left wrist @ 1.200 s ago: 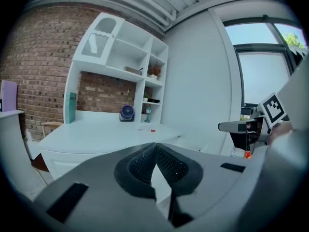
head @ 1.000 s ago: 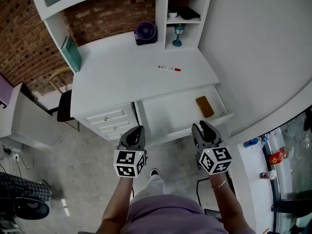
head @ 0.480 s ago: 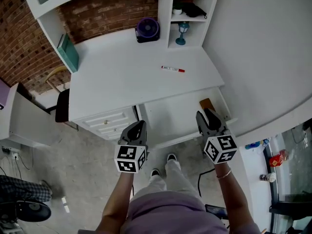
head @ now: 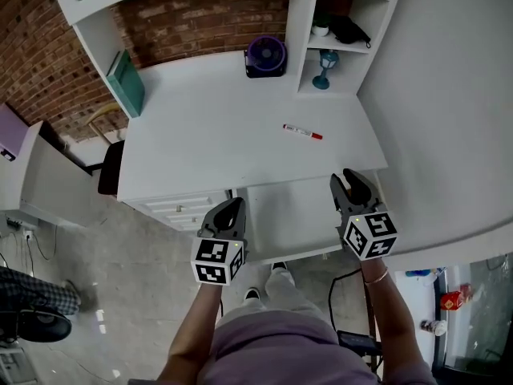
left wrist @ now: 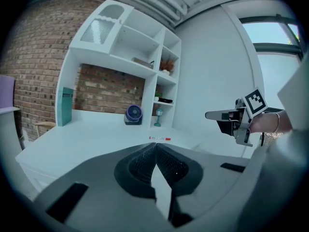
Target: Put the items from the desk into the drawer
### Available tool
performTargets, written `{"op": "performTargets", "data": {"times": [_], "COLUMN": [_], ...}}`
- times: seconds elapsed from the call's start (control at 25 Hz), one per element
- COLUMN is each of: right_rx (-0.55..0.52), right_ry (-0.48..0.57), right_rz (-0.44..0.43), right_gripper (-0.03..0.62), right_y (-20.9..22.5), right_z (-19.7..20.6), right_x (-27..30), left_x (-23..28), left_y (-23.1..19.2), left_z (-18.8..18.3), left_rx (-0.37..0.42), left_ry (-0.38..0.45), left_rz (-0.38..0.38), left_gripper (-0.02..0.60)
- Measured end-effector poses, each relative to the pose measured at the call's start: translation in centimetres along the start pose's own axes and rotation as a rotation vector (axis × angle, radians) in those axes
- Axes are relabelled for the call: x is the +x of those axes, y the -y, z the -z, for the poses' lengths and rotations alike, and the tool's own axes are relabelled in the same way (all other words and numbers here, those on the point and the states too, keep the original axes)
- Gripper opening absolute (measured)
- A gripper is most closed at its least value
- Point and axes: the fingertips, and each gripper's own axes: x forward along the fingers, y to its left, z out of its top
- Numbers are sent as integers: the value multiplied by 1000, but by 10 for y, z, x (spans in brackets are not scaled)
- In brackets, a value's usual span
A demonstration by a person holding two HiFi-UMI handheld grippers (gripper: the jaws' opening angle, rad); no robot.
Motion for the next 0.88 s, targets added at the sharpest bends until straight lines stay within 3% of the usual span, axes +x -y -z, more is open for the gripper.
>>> {"op": "performTargets", "data": {"times": [0.36,0.88], "right_rx": [-50,-117], "right_ry": [-48,-156], "right_rz": [-95,-203], "right_gripper": [120,121], "right_y": [33,63], "right_z": [-3,30], "right_x": [75,160], "left_x": [30,43], "left_y": [-22,-44], "left_z": [-7,-2], "left_rx": [-39,-86], "left_ry": [-5,-28], "left_rz": [-106,-261], "left_gripper": [-1,-2]}}
